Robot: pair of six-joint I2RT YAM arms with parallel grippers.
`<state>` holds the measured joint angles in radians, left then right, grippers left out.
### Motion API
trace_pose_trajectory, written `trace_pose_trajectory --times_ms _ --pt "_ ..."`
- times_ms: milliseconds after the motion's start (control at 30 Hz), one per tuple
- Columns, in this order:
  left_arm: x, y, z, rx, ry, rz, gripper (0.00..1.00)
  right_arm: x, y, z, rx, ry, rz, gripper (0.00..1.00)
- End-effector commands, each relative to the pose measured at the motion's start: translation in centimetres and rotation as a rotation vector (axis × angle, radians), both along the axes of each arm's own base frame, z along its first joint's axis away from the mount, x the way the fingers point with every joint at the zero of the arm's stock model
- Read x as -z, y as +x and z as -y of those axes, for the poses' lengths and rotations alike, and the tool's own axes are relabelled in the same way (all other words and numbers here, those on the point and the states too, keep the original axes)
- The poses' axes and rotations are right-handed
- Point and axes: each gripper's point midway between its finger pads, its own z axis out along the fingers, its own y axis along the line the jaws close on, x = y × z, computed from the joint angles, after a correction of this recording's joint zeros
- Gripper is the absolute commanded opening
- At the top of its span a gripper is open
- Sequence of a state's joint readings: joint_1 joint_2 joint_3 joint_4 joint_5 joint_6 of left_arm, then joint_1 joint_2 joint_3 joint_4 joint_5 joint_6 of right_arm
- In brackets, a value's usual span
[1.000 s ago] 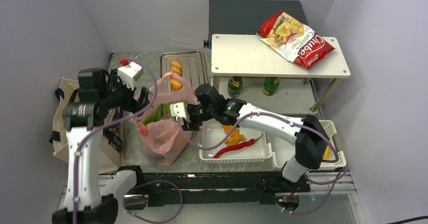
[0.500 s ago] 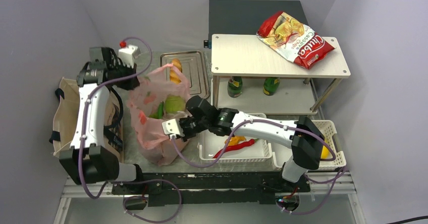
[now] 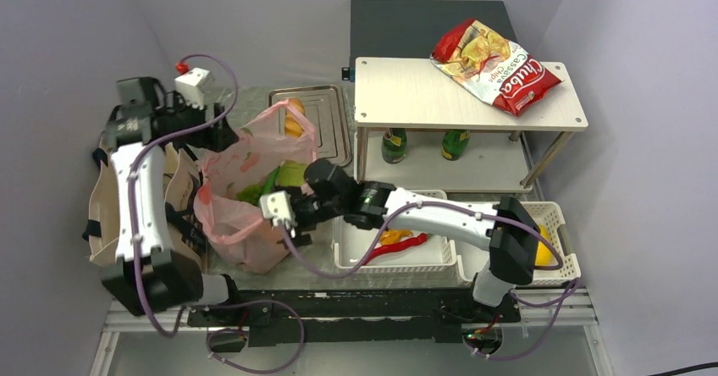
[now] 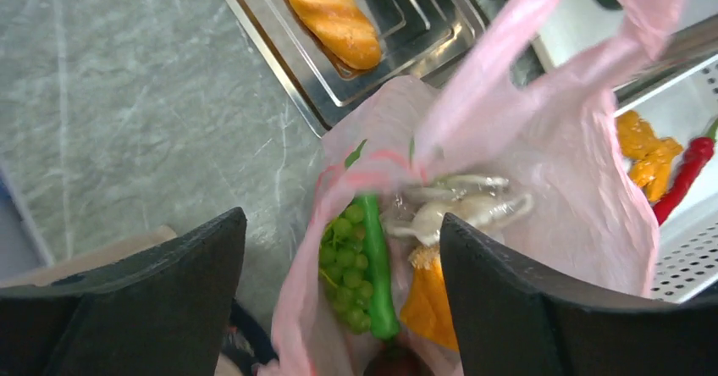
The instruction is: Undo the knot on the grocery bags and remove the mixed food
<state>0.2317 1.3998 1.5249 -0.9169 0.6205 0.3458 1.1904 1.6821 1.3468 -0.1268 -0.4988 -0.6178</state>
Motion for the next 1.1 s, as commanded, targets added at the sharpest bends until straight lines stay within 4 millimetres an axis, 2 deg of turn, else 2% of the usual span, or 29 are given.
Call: trace_pose_trajectory --times_ms 0,100,133,167,267,333,400,467,567,667,733,767,800,867,967,1000,1067 --pt "-8.7 -7.1 2.6 0.223 0.024 0.323 0.88 -8.6 4.1 2.6 0.158 0.171 -0.075 0.79" --pt "-9.6 -11.5 5.0 0.381 0.078 0.394 0.8 -10.5 7.9 3.9 0.281 0.212 -0.13 0.71" --pt "-9.1 -12.6 5.8 0.432 0.092 0.394 0.72 -10.6 9.6 4.2 0.346 0.222 -0.131 0.66" --pt "-7.9 -13.5 6.3 0.47 0.095 0.362 0.65 -10.2 11.2 4.1 0.394 0.219 -0.127 0.6" --pt "-3.8 -13.5 6.5 0.509 0.152 0.261 0.43 -9.3 14.6 3.5 0.495 0.219 -0.125 0.49" --pt "-0.7 -13.2 6.1 0.504 0.197 0.187 0.33 -8.1 16.2 2.5 0.528 0.195 -0.121 0.45" --pt "3.0 -13.9 5.9 0.521 0.218 0.099 0.28 -6.3 17.3 1.5 0.547 0.15 -0.137 0.43" --pt "5.7 -15.4 5.5 0.558 0.26 0.031 0.3 -4.8 17.9 0.5 0.545 0.113 -0.144 0.48" --pt "8.9 -19.5 5.0 0.691 0.321 -0.053 0.39 -1.4 17.7 0.7 0.527 0.011 -0.147 0.6" --pt "12.2 -22.9 3.4 0.776 0.42 -0.14 0.45 1.3 17.3 1.9 0.529 -0.072 -0.129 0.71" --pt "14.3 -25.0 2.3 0.834 0.486 -0.187 0.5 3.0 16.5 3.2 0.509 -0.127 -0.11 0.82" --pt "15.1 -25.7 1.9 0.853 0.505 -0.206 0.56 3.4 15.9 3.9 0.495 -0.142 -0.101 0.9" --pt "15.7 -26.3 1.8 0.869 0.518 -0.21 0.61 4.2 15.3 4.6 0.483 -0.156 -0.097 0.99" --pt "16.7 -26.9 1.4 0.878 0.542 -0.214 0.69 6.0 14.0 5.7 0.443 -0.199 -0.084 1.0" --pt "17.7 -26.5 0.8 0.865 0.583 -0.213 0.75 8.5 13.1 6.1 0.425 -0.264 -0.087 1.0" --pt "17.8 -26.5 0.8 0.865 0.577 -0.223 0.76 8.9 12.9 6.0 0.417 -0.273 -0.101 1.0" --pt "17.6 -26.7 1.0 0.885 0.553 -0.241 0.73 8.4 12.5 5.5 0.398 -0.267 -0.128 1.0"
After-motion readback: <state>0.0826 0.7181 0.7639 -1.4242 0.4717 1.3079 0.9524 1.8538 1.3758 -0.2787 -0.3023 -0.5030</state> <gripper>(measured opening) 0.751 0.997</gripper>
